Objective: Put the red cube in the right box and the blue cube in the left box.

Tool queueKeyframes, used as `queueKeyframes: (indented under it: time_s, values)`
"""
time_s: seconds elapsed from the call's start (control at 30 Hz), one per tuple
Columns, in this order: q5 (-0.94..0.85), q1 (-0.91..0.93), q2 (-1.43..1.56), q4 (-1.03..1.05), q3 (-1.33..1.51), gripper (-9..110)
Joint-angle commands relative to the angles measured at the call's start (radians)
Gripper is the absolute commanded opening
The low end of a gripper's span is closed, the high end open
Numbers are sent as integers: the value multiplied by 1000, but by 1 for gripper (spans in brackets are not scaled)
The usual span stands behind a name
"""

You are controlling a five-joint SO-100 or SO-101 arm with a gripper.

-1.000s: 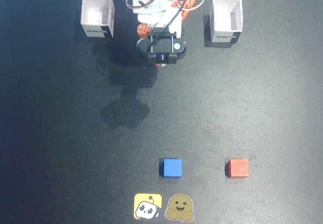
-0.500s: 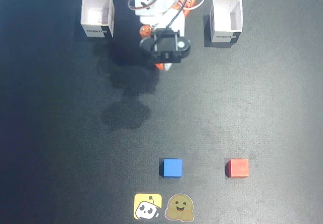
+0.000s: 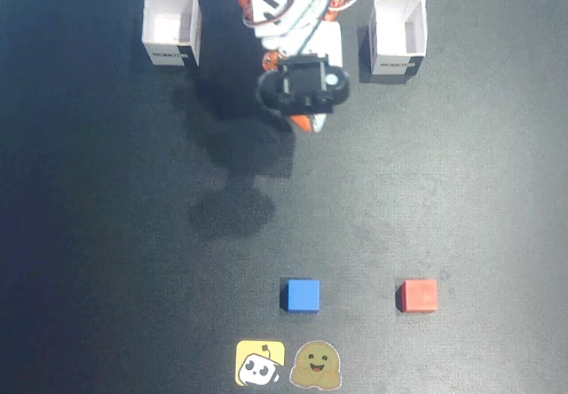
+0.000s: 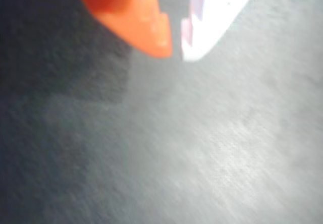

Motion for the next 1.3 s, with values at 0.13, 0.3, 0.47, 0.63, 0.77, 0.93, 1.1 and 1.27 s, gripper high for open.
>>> queueKeyframes:
  time_s: [0.13, 0.3, 0.47, 0.63, 0.77, 0.93, 1.1, 1.27]
  values:
    - [35, -34, -347, -100, -250, 0]
    - [103, -83, -565, -147, -387, 1]
    - [183, -144, -724, -233, -459, 3]
    - [229, -183, -864, -301, -537, 6]
    - [235, -192, -963, -307, -624, 8]
    - [247, -204, -1078, -307, -727, 10]
    - [284, -225, -1201, -314, -827, 11]
    - [299, -250, -1322, -327, -927, 14]
